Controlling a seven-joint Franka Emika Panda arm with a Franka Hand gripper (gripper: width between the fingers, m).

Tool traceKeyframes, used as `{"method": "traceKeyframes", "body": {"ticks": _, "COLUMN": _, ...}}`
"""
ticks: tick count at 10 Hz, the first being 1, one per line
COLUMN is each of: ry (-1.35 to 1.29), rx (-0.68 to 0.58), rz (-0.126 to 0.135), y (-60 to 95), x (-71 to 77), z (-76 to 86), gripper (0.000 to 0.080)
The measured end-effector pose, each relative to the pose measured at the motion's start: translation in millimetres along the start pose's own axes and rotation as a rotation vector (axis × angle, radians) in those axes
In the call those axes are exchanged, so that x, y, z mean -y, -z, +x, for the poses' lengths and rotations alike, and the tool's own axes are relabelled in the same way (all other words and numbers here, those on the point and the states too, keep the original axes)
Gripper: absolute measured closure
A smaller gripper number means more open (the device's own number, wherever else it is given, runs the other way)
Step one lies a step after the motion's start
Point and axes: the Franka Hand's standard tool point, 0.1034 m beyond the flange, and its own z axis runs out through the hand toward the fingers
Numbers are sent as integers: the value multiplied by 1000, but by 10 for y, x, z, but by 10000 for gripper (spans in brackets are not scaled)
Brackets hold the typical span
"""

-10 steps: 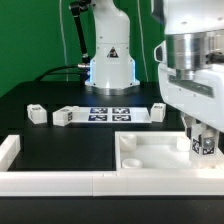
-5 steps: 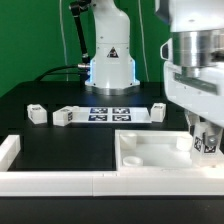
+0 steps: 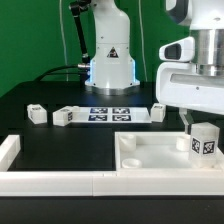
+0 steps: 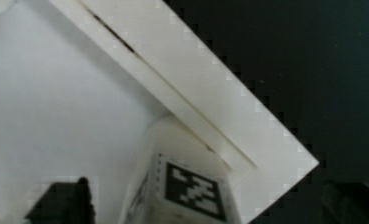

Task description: Assemble square table

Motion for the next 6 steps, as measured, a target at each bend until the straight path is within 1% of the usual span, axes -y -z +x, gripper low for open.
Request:
{"method": "traceKeyframes", "body": {"ticks": 2, "ry": 317, "rx": -4, "rz": 1, "y": 9, "x": -73, "z": 100, "gripper": 151}}
{"method": "traceKeyframes", "body": {"ticks": 4, "ry": 526, "rx": -3, "rz": 0, "y": 0, "x": -128, "z": 152, "gripper": 150}}
{"method": "traceKeyframes", "body": {"ticks": 6, "ry": 506, "rx": -2, "rz": 0, "y": -2, "x": -127, "z": 147, "gripper": 150}}
